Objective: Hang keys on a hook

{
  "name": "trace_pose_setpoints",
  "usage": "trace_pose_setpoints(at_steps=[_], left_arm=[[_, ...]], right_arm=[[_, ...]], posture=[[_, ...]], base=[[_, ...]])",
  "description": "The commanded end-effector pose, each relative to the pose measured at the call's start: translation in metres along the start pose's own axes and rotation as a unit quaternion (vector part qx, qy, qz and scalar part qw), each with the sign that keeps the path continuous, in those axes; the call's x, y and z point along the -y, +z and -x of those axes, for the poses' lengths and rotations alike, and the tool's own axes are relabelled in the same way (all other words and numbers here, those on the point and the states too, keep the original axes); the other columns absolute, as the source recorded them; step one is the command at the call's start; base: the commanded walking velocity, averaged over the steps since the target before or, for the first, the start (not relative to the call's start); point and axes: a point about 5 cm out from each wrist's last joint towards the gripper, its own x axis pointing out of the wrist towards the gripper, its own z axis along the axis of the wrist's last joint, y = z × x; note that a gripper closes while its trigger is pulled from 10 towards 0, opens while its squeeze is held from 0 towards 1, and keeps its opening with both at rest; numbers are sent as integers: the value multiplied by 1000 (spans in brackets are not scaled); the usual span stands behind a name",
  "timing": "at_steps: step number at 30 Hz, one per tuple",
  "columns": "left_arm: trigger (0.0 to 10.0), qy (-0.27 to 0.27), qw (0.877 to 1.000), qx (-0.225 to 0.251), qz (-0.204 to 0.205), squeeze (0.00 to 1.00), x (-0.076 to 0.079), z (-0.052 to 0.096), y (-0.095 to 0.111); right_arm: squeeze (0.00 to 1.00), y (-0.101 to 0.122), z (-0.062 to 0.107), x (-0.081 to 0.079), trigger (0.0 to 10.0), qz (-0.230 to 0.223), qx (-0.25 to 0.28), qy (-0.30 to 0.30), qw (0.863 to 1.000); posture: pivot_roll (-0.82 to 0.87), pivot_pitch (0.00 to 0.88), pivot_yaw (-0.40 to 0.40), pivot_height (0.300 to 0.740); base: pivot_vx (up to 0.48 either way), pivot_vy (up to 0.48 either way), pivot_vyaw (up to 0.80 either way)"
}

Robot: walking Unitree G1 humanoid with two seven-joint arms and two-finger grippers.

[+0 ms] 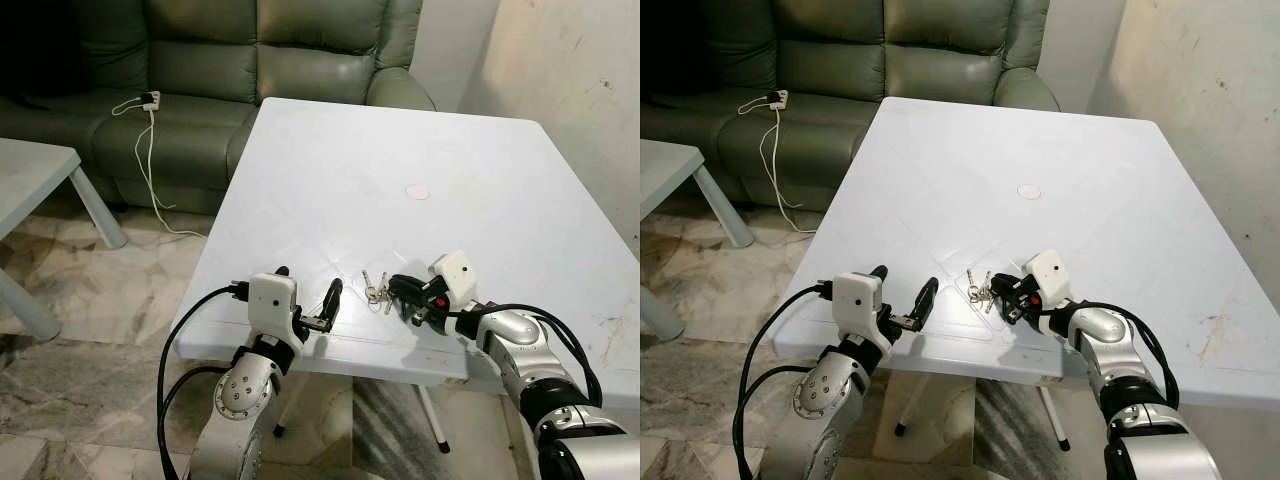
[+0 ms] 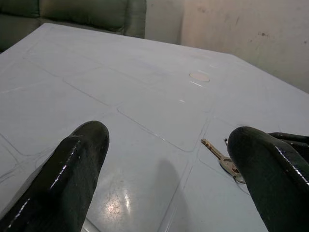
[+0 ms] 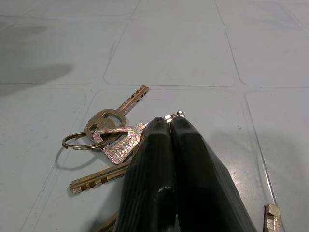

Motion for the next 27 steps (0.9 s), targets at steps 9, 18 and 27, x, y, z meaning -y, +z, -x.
trace_pose_setpoints(at_steps=[9,18,27], left_arm=[[10000,-7,999,15,27,0,13,-3,6],[10000,-11,999,15,29,0,16,-3,6],[10000,-14,999,16,30,0,16,-4,7]], right_arm=[[0,-3,5,5,10000,-1,-18,-6,1000],[0,0,9,8,10000,-11,3,0,1000],[0,1,11,11,10000,-7,5,-4,1000]], posture=[[64,60,-106,740],[63,50,-101,740],[59,52,-99,740]], base=[[0,0,0],[0,0,0],[0,0,0]])
